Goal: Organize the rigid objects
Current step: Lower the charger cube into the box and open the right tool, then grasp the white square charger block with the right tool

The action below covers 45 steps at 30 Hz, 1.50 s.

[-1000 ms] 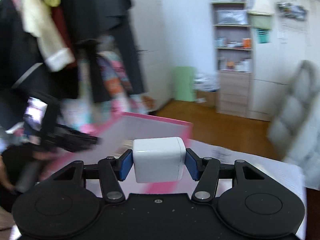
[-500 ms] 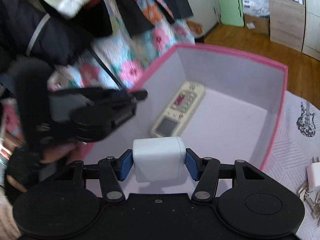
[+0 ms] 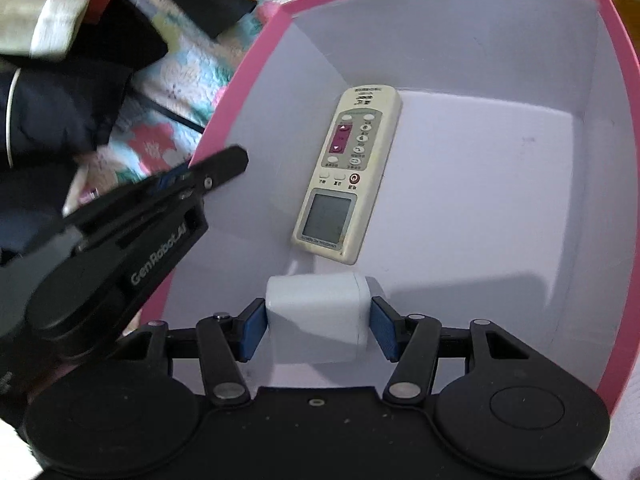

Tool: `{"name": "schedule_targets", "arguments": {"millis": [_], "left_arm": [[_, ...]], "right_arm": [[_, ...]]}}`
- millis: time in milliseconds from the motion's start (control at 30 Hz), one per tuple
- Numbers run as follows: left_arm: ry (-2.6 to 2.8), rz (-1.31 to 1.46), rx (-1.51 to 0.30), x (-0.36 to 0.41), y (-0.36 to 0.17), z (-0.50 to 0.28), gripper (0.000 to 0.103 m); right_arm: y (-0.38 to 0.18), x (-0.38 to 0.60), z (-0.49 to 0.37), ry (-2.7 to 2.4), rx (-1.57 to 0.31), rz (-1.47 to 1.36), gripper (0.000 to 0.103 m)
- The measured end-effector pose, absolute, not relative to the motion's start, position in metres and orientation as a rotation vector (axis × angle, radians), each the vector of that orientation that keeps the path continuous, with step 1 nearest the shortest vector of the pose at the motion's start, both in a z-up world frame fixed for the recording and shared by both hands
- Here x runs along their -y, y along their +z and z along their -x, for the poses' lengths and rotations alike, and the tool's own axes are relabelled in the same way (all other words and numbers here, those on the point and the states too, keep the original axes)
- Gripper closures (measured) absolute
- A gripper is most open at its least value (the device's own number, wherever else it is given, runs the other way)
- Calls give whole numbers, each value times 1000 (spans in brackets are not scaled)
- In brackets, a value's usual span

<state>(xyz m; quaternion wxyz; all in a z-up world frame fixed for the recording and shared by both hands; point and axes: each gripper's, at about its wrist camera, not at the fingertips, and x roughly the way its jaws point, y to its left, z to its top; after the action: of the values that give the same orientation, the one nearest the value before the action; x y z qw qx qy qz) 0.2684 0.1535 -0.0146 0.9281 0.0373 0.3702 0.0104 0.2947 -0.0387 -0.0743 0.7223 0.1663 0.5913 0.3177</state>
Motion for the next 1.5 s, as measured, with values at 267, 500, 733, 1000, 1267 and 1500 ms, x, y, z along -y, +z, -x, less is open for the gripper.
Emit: {"name": "schedule_targets", "arguments": {"millis": [267,500,733,1000,1267,1500], "left_arm": [[46,-183,-743,-137,-16,-265,97],[58,-219,-743,-131,-16,-265,96],[61,-230,-742,-129,-16,-263,96],[63,-239,-742,-129,-15,-264,95],[63,-250,-741,-129,-15,-265,95],[63,-265,-741,-128,-15,-265,95]], "right_arm": [[-18,64,-238,783,-1025,-217,40],[15,137,-189,683,-889,-194,40],[-15,221,-160,458,-980,-276,40],[-57,263,-127,272,-1072,-394,40],[-71,236,-150,246,-951,-11,34],[-96,249,-191,324,-1049,1,34]]}}
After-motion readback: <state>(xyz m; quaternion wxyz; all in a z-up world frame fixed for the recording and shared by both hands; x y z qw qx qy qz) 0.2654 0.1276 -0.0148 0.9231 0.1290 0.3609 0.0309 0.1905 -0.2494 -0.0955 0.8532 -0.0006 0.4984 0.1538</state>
